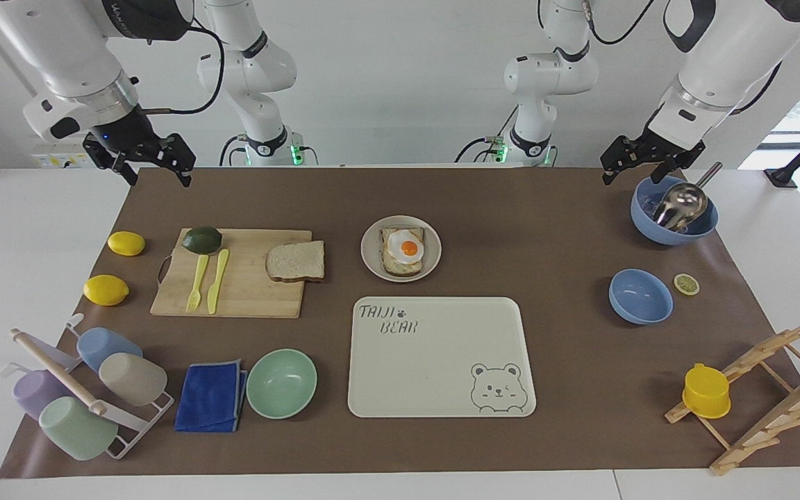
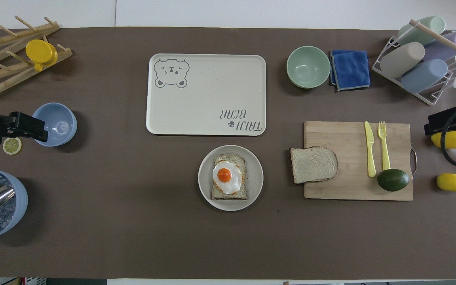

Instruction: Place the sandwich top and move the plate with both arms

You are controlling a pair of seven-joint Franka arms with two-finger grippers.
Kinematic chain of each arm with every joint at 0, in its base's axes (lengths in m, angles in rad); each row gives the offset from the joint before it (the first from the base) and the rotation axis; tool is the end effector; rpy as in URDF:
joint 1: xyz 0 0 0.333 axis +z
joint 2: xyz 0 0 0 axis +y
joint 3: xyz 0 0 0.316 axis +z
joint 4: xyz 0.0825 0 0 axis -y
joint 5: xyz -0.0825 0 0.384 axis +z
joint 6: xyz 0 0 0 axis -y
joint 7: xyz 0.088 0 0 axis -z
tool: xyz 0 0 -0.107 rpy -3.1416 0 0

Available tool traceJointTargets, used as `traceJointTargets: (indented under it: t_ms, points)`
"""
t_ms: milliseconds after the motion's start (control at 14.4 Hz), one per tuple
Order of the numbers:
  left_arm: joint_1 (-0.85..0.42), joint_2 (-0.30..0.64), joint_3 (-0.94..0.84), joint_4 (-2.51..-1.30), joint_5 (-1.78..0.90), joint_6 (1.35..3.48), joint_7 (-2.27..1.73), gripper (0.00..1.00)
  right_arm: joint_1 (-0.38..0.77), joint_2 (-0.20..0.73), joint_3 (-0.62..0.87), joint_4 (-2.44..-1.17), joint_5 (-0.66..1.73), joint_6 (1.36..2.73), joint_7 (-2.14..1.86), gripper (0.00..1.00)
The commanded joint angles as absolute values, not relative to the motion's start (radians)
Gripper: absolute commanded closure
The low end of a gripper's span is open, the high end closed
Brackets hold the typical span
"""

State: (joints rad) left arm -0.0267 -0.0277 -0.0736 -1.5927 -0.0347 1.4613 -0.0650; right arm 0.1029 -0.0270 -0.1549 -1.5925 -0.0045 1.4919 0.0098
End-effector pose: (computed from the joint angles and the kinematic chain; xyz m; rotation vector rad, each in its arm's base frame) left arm 0.5306 -0.0580 0.6204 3.1127 -0.0579 -0.1653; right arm 0.5367 -0.0296 0.6223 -3.1367 0.0969 0.1160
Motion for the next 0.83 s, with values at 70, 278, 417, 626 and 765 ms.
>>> traceJointTargets:
  t_ms: [70,278,417,626,765]
  points:
    - [-0.014,-0.051,-0.081,-1.614,-0.028,1.465,-0.058,0.0,0.097,-0.02,-0.155,-1.583,0.009,1.479,-0.012,0.0]
    - [-0.014,-0.051,-0.081,-1.614,-0.028,1.465,-0.058,0.0,0.1,-0.021,-0.155,-1.583,0.005,1.479,0.003,0.0]
    - [-0.014,-0.051,-0.081,-1.614,-0.028,1.465,-0.058,0.0,0.1,-0.037,-0.153,-1.627,0.006,1.491,0.008,0.0]
    - [-0.014,-0.051,-0.081,-1.614,-0.028,1.465,-0.058,0.0,0.161,-0.066,-0.152,-1.686,0.009,1.526,0.009,0.0]
    - [-0.014,-0.051,-0.081,-1.612,-0.028,1.465,-0.058,0.0,0.207,-0.06,-0.143,-1.706,0.003,1.577,0.028,0.0]
